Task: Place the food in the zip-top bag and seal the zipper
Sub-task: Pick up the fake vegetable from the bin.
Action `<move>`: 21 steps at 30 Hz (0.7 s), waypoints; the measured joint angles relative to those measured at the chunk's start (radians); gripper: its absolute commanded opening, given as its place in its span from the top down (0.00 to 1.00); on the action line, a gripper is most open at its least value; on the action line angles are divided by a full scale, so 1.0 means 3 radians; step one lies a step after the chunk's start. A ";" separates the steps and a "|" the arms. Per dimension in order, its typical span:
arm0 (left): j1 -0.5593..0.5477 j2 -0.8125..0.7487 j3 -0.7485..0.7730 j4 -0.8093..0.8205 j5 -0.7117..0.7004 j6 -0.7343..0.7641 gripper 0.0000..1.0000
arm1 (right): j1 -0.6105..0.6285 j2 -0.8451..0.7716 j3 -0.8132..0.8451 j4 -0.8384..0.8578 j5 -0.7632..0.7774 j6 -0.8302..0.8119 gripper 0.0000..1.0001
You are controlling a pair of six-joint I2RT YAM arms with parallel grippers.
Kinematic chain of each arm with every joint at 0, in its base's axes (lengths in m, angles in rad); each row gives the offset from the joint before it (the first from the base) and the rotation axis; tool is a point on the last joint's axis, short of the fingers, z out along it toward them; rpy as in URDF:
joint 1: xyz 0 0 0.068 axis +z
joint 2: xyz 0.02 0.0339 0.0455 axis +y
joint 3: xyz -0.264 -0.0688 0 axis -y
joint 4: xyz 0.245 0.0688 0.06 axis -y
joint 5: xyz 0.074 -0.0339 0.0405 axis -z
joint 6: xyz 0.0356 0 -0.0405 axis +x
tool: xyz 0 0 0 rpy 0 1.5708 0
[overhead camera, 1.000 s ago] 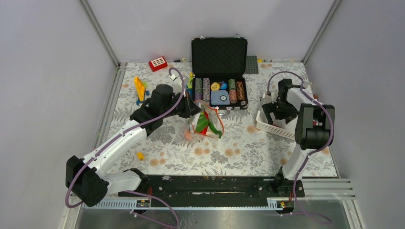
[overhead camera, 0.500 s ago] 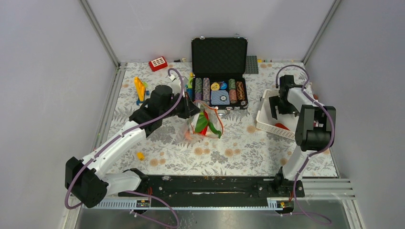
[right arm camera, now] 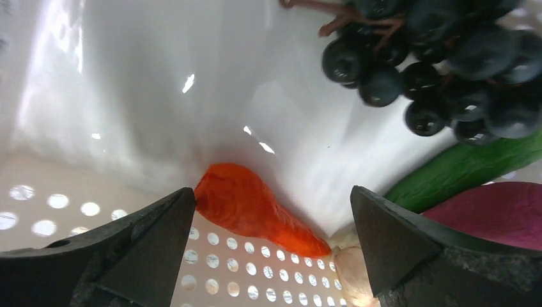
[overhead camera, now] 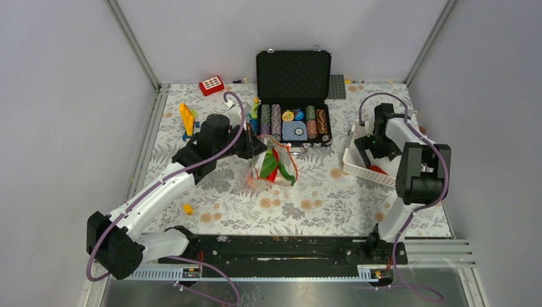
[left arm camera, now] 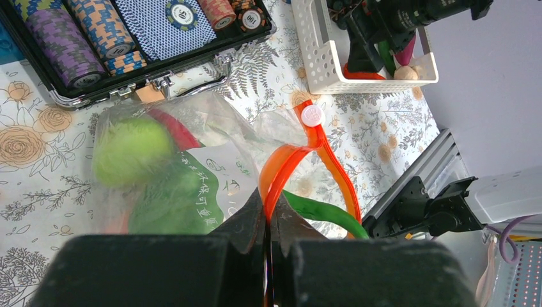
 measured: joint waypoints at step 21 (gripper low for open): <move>0.0037 0.0000 0.0000 0.0000 0.0001 0.0009 1.00 | -0.0150 0.0478 0.0244 -0.0429 -0.0051 -0.0385 0.90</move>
